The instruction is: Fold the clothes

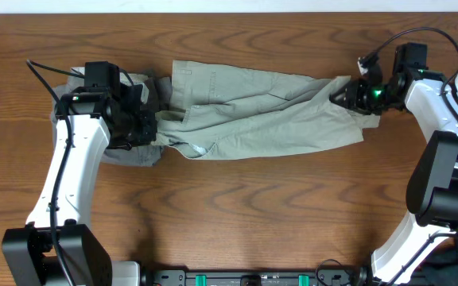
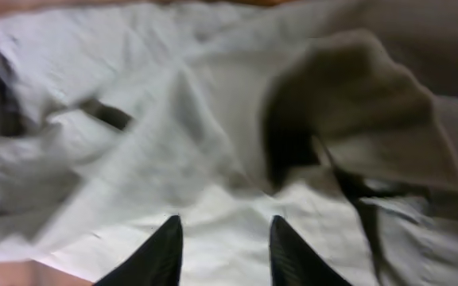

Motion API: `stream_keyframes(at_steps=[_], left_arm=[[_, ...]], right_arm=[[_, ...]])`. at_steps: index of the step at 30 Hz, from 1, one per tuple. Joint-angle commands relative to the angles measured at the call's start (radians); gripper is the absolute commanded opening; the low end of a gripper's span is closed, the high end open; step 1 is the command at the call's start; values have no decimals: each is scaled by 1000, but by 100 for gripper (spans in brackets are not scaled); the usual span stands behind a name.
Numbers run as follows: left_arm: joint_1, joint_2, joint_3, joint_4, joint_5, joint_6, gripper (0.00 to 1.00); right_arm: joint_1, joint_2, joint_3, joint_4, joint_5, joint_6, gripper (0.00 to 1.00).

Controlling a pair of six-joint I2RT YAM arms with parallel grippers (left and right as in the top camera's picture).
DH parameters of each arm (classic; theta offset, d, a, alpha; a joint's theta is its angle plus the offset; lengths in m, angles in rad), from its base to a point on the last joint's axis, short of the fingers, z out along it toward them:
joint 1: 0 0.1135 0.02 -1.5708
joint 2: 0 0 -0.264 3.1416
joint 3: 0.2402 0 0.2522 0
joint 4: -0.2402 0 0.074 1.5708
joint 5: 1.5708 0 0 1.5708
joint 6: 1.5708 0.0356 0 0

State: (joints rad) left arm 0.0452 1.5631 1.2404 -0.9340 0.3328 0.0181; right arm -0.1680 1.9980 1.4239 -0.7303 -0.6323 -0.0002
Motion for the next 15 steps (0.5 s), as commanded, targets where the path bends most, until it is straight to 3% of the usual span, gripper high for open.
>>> stream_keyframes(at_steps=[1, 8, 15], left_arm=[[7, -11, 13, 0, -16, -13, 6], [6, -11, 13, -1, -5, -13, 6], [6, -11, 13, -3, -5, -13, 6]], right_arm=[[-6, -1, 1, -8, 65, -135, 39], [-6, 3, 1, -2, 115, -320, 42], [-5, 47, 1, 16, 121, -356, 44]])
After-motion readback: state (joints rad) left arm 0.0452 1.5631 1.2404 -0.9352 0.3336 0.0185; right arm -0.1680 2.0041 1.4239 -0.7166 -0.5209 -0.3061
